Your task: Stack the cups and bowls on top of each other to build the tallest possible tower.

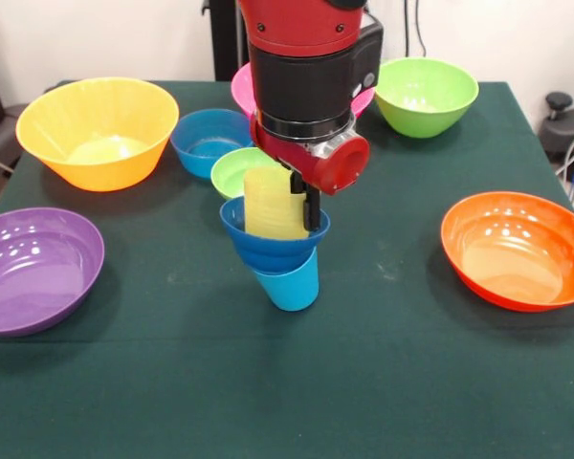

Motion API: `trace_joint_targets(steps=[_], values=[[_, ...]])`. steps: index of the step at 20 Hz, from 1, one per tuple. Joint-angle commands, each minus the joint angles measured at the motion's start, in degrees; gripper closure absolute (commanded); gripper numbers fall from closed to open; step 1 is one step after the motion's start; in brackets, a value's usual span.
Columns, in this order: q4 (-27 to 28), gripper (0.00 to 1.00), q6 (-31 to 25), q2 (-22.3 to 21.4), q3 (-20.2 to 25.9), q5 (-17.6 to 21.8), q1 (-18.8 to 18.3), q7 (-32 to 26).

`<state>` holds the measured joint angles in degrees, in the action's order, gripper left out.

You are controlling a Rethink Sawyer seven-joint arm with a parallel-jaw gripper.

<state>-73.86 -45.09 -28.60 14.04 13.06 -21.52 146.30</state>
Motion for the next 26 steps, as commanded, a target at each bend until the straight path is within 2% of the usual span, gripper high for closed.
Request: trace_joint_targets(steps=[1,12,26], values=[[-2.67,1.00,-4.85,2.04,6.14,1.49,-0.72,-13.84],[-2.86,1.00,-4.97,2.58,8.19,0.17,-0.51,-11.41],[-4.13,1.00,-6.60,1.96,6.98,2.16,-0.89,-11.83]])
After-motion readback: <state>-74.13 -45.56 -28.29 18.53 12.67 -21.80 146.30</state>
